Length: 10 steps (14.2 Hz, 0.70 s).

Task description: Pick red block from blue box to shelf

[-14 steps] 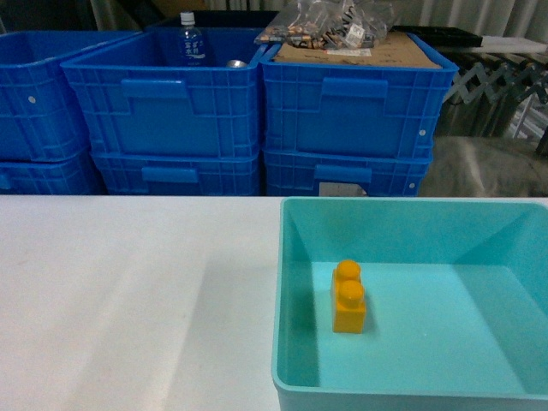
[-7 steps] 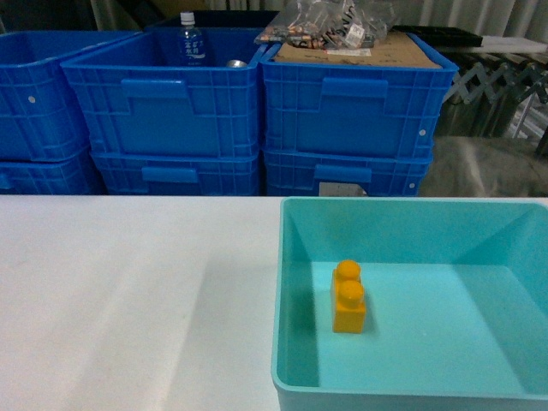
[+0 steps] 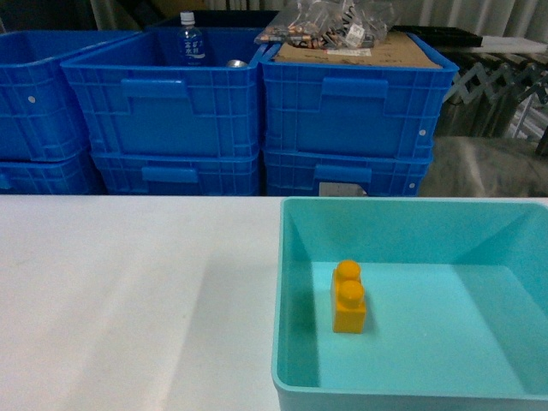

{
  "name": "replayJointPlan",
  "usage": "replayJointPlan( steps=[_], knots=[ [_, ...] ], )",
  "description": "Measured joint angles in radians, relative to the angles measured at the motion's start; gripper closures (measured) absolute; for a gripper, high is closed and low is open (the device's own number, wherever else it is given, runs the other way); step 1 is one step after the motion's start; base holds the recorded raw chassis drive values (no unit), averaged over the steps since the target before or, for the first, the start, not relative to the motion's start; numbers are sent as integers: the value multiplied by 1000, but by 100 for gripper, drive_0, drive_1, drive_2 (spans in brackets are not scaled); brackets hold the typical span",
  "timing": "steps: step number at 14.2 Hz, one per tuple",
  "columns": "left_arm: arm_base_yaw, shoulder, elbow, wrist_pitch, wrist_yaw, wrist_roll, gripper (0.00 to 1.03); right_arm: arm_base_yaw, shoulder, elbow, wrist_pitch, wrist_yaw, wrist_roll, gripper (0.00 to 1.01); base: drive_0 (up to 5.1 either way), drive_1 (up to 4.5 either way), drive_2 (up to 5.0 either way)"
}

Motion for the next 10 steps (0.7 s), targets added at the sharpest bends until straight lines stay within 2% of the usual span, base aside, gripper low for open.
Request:
replayJointPlan(
  steps=[5,10],
  knots=[
    [0,0,0,0,0,0,5,0,-1,-1,-19,1,0,73,0,0,0],
    [2,0,0,0,-1,0,5,0,-1,-1,-19,0,0,73,-155,-155,-155]
  ],
)
